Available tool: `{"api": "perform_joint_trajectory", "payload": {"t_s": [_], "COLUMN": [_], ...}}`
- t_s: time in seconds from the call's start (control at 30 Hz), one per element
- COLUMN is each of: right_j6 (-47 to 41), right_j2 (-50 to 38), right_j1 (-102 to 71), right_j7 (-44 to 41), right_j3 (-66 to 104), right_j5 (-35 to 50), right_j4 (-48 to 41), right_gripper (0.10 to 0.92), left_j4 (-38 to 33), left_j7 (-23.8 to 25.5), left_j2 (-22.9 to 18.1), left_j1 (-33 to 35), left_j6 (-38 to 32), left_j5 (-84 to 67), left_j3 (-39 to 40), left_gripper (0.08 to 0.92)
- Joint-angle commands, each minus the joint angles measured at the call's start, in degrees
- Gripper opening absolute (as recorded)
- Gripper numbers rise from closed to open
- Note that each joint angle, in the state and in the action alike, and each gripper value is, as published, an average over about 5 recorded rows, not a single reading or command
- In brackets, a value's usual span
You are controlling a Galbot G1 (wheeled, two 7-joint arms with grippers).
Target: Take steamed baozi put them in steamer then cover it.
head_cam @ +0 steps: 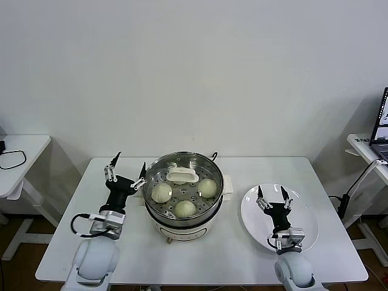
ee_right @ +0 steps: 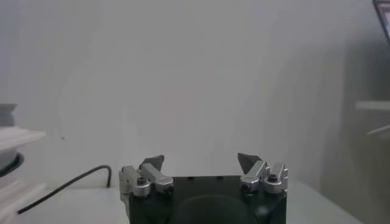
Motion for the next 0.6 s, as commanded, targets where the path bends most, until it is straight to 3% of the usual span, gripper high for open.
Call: {"api": "perform_joint_trajectory", "payload": {"t_s": [0.03,0.6], "right_j6": [-0.2,0.8], "right_j2": [0.7,2.7], "right_j1": [-2.5,-5.0], "right_j7": [-1.1,-1.3], "right_j3": [0.2,0.8], "right_j5": [0.9,-0.8], "right_j4": [0.8,1.9], "right_gripper": [0.823,0.823], "left_j4": [8.6,9.1], "left_j7": [-1.3,-0.7], "left_j2": [-0.5,-1.2], "left_j1": [3.1,6.2], "left_j6": [-21.0,-23.3], "left_j5": [-20.2,-19.7], "left_j3": [-7.0,-7.2], "left_gripper": [0.823,0.823]}}
